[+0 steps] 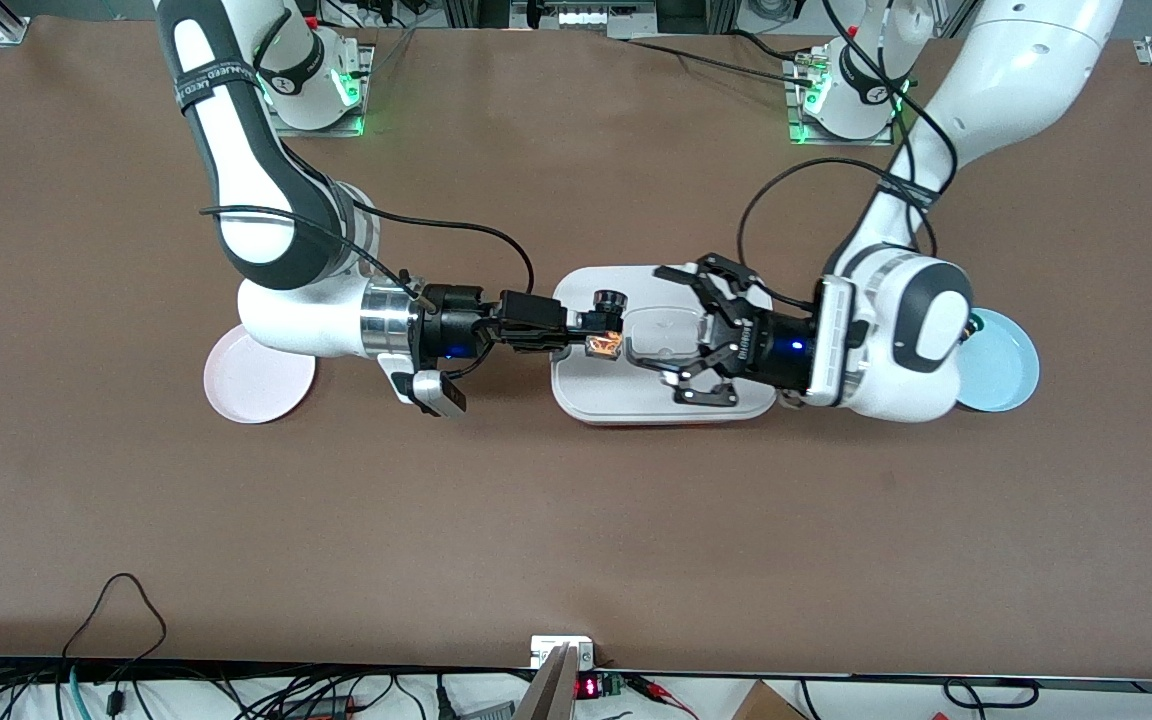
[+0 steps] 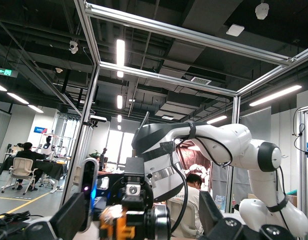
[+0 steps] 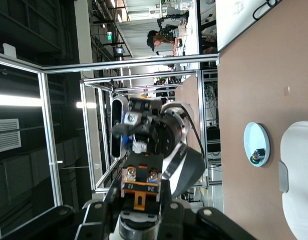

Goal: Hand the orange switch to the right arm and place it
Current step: 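Open the left gripper and withdraw it while the right gripper pulls back, then carry the switch with the right gripper and lower it onto the white plate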

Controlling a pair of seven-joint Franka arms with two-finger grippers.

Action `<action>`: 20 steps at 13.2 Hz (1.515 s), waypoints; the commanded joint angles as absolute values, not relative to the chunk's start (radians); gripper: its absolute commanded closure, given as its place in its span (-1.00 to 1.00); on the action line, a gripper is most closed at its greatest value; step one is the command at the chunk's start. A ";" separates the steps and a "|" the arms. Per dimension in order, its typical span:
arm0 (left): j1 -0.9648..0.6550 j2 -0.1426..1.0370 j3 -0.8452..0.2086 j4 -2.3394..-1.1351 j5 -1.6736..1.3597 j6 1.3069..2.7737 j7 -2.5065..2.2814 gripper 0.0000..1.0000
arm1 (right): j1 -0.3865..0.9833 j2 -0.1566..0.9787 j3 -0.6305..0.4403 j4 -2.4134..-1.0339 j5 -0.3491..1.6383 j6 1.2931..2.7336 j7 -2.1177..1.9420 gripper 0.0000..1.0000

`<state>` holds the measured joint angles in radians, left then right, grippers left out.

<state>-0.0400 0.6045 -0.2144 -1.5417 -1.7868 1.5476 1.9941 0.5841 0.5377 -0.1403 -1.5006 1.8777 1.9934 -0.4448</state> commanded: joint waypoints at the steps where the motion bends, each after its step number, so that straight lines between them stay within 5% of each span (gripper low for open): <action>1: 0.098 0.606 -0.222 -1.516 -1.625 1.459 1.881 -1.00 | 0.575 0.549 -0.138 -1.477 1.890 1.980 -0.468 0.64; 6: 0.253 0.586 -0.219 -1.450 -1.386 1.381 1.793 -1.00 | 0.517 0.523 -0.138 -1.482 1.693 1.951 -0.482 0.66; 15: 0.371 0.488 -0.215 -1.362 -0.958 1.221 1.697 -1.00 | 0.290 0.453 -0.143 -1.554 1.271 1.619 -0.632 0.68; 20: 0.370 0.307 -0.203 -1.376 -0.689 1.203 1.518 -1.00 | 0.229 0.419 -0.143 -1.554 0.858 1.531 -0.774 0.69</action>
